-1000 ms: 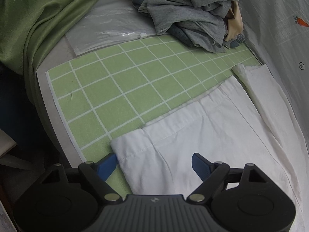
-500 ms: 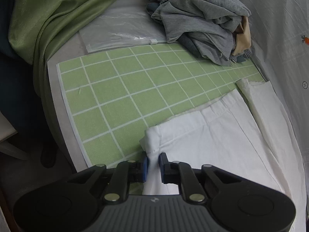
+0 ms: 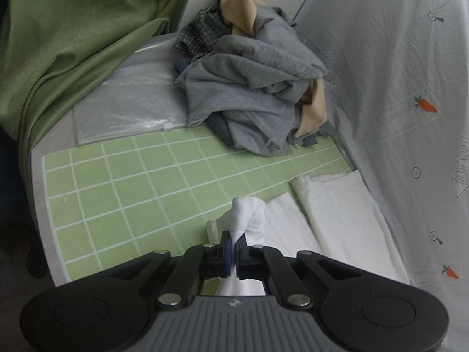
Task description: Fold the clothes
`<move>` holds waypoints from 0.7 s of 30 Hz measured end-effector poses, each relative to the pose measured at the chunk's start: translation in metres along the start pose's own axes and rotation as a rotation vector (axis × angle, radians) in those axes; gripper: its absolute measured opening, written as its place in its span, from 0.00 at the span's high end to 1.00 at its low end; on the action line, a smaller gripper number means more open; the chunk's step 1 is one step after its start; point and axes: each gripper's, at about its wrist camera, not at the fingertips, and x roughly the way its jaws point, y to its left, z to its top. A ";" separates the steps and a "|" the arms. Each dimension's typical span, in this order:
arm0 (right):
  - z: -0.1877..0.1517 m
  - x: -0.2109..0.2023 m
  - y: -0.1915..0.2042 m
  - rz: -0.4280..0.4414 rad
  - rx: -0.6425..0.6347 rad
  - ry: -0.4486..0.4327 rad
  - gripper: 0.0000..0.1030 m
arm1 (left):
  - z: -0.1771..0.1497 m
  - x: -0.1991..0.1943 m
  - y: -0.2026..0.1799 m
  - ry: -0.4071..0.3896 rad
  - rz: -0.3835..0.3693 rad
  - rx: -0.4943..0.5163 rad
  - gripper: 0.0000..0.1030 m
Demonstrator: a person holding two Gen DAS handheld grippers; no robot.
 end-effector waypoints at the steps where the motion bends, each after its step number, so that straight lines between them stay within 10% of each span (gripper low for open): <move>1: 0.011 -0.007 0.008 0.031 -0.003 -0.035 0.96 | 0.006 -0.006 -0.010 -0.026 -0.025 0.005 0.98; 10: 0.075 -0.049 0.070 0.206 -0.094 -0.274 0.96 | 0.049 -0.057 -0.104 -0.259 -0.198 0.037 0.98; 21: 0.073 0.036 0.084 0.084 -0.041 -0.142 0.96 | 0.029 0.044 -0.148 -0.097 -0.026 0.084 0.98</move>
